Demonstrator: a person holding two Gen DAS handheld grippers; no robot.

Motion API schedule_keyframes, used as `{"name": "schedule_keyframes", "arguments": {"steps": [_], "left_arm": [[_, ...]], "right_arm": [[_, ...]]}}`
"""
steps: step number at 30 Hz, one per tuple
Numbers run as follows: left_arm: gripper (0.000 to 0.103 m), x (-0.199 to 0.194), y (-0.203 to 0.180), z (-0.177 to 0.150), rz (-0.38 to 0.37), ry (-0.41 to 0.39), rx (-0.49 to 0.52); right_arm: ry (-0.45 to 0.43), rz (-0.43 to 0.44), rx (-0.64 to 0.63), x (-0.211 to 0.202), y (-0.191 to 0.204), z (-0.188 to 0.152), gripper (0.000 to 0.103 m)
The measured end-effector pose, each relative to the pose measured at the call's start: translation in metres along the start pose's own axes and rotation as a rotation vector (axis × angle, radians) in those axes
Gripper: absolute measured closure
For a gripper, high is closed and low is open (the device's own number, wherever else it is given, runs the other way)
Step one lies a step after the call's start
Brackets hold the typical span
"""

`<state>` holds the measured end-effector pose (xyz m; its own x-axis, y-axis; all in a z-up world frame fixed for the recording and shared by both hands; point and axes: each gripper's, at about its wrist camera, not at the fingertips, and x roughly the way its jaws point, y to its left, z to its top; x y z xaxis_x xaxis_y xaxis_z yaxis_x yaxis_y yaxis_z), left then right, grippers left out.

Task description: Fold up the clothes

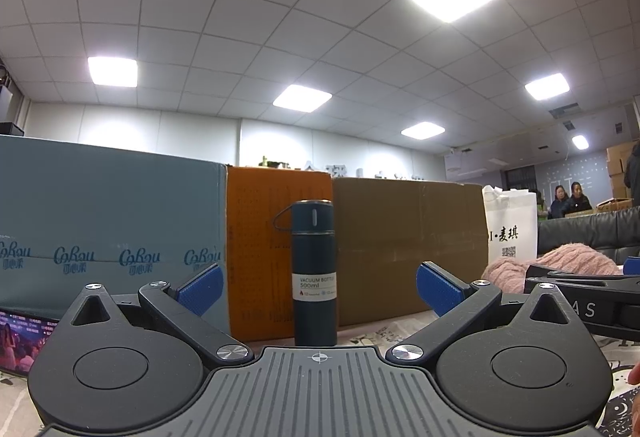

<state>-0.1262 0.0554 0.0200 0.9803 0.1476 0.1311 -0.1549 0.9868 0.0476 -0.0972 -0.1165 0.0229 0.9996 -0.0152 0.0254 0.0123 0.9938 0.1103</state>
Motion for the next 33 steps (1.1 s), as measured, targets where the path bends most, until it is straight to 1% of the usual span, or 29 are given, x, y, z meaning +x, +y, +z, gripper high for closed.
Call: {"name": "schedule_keyframes", "arguments": {"steps": [33], "left_arm": [[0.0,0.0023,0.002,-0.0006,-0.001,0.001,-0.003]], "right_arm": [[-0.003,0.005,0.0,0.0,0.0002,-0.0007,0.0]]}}
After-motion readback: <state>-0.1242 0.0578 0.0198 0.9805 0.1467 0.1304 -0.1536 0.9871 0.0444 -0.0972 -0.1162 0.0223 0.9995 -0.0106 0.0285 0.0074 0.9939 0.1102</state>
